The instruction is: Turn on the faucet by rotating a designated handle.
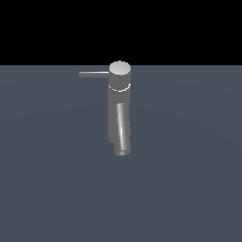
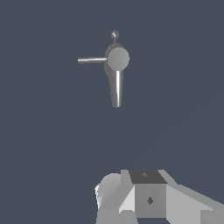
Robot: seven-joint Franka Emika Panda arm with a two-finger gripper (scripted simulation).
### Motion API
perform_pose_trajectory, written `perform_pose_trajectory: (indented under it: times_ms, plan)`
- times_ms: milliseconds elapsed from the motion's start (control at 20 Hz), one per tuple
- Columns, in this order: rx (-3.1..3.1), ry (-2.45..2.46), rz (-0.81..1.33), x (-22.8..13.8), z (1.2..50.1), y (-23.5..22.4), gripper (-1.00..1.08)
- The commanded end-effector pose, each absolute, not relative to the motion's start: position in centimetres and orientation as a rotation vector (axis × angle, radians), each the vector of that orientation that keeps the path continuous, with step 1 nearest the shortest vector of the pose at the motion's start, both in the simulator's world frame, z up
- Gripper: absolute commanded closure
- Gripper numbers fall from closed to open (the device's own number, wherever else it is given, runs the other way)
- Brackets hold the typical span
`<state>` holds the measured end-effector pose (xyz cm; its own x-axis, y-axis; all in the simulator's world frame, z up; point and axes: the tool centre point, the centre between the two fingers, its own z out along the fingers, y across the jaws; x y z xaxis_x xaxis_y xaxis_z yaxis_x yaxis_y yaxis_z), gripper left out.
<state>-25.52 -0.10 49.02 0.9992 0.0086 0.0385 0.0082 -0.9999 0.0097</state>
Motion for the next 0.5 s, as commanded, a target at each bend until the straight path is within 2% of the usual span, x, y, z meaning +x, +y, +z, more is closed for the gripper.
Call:
perform_pose_trajectory:
  times_ms: [0, 450]
  plan:
    - [3.131, 0.013, 0.060, -25.52, 49.02, -0.10, 1.08]
    - [3.148, -0.073, 0.084, -25.22, 48.02, 0.50, 1.08]
